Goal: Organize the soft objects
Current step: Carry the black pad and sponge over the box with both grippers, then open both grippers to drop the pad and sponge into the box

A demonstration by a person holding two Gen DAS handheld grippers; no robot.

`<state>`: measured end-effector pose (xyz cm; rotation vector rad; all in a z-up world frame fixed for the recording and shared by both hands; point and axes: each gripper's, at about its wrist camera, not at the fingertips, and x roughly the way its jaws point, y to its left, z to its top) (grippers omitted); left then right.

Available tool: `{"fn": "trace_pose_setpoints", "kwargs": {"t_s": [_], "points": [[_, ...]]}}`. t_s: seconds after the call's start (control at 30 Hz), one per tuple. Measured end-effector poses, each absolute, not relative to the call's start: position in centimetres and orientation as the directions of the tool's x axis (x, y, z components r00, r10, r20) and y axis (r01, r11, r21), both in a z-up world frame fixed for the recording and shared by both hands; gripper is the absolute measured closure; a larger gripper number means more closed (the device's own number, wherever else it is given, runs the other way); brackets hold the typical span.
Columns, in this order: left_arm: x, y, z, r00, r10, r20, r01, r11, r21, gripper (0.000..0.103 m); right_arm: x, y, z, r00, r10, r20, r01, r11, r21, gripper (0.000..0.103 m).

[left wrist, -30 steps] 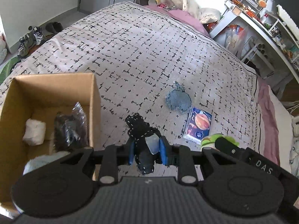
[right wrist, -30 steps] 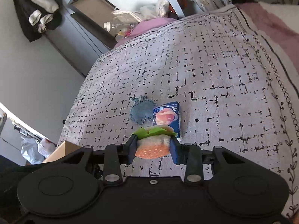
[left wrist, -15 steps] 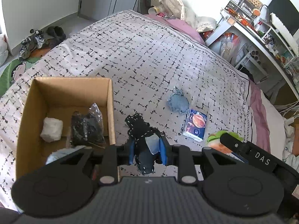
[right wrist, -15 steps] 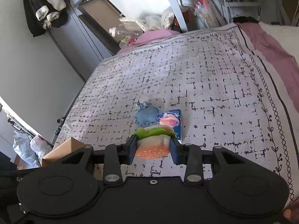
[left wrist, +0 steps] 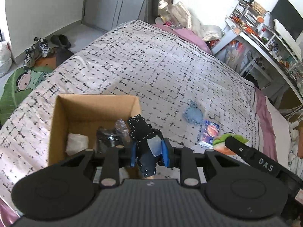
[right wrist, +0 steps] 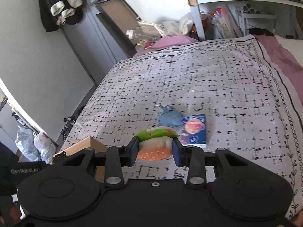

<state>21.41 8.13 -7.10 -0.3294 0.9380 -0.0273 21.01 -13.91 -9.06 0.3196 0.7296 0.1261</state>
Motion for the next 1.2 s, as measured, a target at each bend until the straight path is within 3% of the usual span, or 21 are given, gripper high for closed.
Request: {"fn": "trace_pose_setpoints", "kwargs": {"t_s": [0.6,0.77,1.2], "points": [[24.0,14.9,-9.1,0.598,-0.116,-0.793,-0.189,0.941,-0.281,0.073,21.1,-8.5,-9.2,0.727,0.290,-0.623,-0.096,0.941,0.325,0.067],[24.5,15.8,-9.5,0.599,-0.143,-0.788,-0.197,0.928,-0.318,0.054,21.2,-7.2,-9.3,0.721,0.315,-0.617,-0.125,0.935,0.331,0.067],[23.0,17.6,-9.3,0.600,-0.141,-0.788,-0.214,0.920,-0.328,0.052,20.2,-4.0,-8.9,0.698,0.392,-0.600,-0.213,0.913,0.348,0.066]]}}
